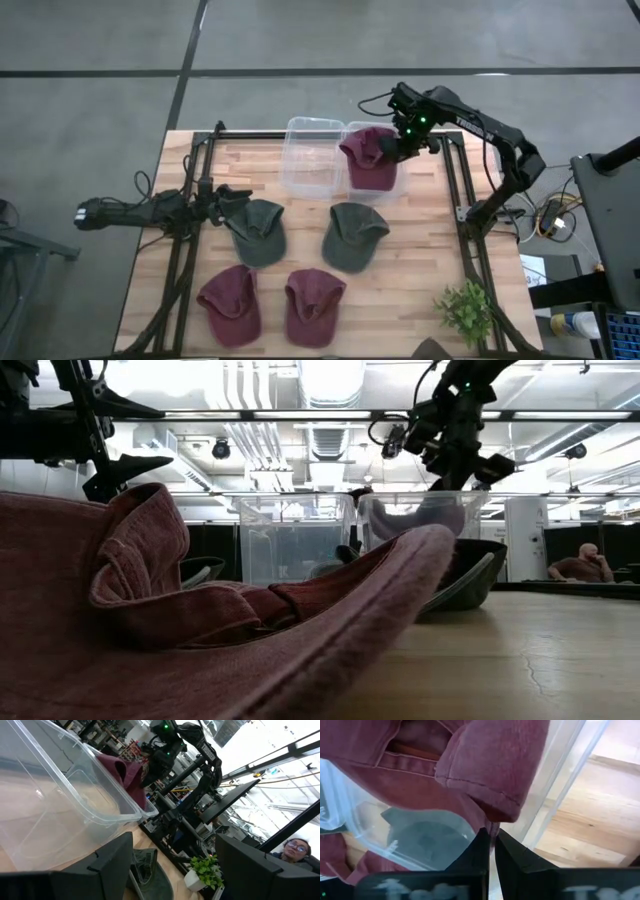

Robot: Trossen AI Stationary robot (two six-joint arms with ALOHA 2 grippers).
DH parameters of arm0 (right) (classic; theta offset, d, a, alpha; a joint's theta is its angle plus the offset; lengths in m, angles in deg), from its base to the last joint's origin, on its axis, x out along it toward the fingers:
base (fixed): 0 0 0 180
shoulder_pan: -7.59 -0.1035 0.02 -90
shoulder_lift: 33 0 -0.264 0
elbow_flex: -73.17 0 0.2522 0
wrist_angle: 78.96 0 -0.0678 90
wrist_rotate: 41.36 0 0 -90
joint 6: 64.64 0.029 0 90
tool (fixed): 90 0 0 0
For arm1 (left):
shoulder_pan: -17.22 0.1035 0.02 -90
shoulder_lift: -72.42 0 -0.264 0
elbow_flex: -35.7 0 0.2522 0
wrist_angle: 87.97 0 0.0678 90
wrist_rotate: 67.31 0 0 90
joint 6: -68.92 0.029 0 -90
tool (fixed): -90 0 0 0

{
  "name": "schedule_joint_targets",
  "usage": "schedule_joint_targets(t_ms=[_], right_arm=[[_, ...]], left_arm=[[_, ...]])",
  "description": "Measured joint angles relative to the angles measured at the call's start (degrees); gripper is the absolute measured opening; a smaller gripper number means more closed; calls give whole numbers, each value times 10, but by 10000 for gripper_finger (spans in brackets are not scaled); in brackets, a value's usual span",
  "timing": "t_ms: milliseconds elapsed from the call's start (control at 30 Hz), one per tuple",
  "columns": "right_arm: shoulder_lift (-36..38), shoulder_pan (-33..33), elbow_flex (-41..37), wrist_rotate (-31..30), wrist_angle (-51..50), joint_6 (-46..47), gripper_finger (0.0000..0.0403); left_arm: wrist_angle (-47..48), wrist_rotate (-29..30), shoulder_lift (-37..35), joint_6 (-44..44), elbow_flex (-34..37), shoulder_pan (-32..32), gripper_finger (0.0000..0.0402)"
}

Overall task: Pick & Place hat
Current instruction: Put the right red cap into the right transparent bin, then put the right black cap into the left transparent bin

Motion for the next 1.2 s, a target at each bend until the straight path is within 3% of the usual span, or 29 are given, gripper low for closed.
schedule_joint_targets(t_ms=[267,700,900,1200], right_arm=[[-28,0,0,0,0,8,49],[-14,4,21,36,-59,-5,151],[9,7,41,32,-60,-42,158],[29,-28,93,52,-50,-146,134]], left_arm=[[0,0,0,0,0,0,275],[0,0,0,0,0,-1,275],[0,0,0,0,0,-1,275],[0,0,0,-9,0,0,275]])
